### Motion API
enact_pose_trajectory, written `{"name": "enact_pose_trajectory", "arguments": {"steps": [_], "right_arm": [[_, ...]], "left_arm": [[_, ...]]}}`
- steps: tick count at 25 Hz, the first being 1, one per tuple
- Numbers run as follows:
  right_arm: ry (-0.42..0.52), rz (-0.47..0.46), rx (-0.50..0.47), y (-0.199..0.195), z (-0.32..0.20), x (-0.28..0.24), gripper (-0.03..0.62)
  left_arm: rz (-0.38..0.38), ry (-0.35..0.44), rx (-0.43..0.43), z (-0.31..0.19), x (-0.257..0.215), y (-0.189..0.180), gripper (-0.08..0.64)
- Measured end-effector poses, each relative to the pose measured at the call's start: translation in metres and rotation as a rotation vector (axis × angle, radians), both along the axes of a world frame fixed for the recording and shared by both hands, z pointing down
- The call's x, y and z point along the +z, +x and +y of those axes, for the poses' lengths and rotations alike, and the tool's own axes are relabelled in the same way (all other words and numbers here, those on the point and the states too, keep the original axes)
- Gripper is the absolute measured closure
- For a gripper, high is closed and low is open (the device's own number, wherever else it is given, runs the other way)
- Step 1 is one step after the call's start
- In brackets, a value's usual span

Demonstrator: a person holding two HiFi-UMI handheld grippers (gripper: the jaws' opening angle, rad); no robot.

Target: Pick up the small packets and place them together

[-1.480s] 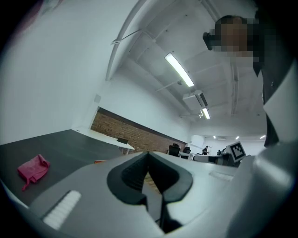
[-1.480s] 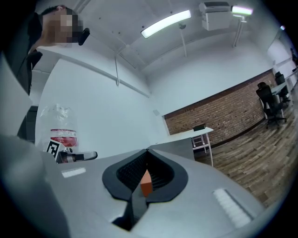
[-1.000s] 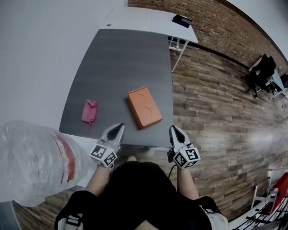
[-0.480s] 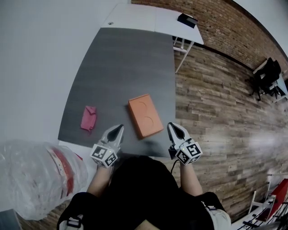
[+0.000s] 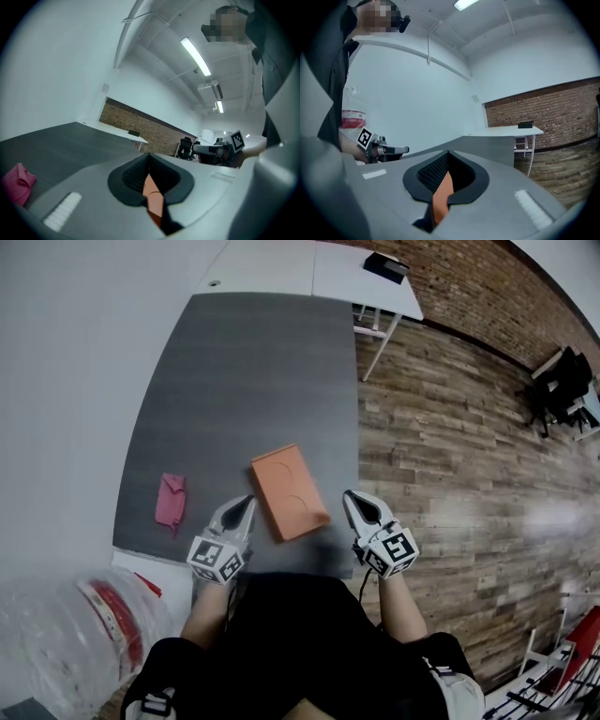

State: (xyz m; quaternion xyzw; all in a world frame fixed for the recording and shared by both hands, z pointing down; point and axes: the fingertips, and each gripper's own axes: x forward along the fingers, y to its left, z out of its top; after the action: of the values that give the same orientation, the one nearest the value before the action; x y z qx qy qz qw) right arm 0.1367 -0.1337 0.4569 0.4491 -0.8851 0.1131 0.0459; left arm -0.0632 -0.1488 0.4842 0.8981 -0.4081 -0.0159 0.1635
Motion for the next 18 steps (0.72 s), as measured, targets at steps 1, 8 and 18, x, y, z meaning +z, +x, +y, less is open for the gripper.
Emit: {"name": "enact_pose_trajectory", "arguments": {"steps": [1, 8, 18], "right_arm": [[-0.012, 0.021, -0.006, 0.004, -0.001, 0.007, 0.589], [-0.066, 0.300, -0.154, 0.009, -0.017, 0.064, 0.589], [-0.130, 0.620, -0.525, -0.013, -0.039, 0.148, 0.532]], "left_arm": [[-0.005, -0.013, 0.005, -0.001, 0.005, 0.005, 0.561], [-0.063, -0.112, 0.073, 0.003, 0.045, 0.027, 0.561], [-0.106, -0.199, 0.112, -0.001, 0.076, 0.043, 0.561]]}}
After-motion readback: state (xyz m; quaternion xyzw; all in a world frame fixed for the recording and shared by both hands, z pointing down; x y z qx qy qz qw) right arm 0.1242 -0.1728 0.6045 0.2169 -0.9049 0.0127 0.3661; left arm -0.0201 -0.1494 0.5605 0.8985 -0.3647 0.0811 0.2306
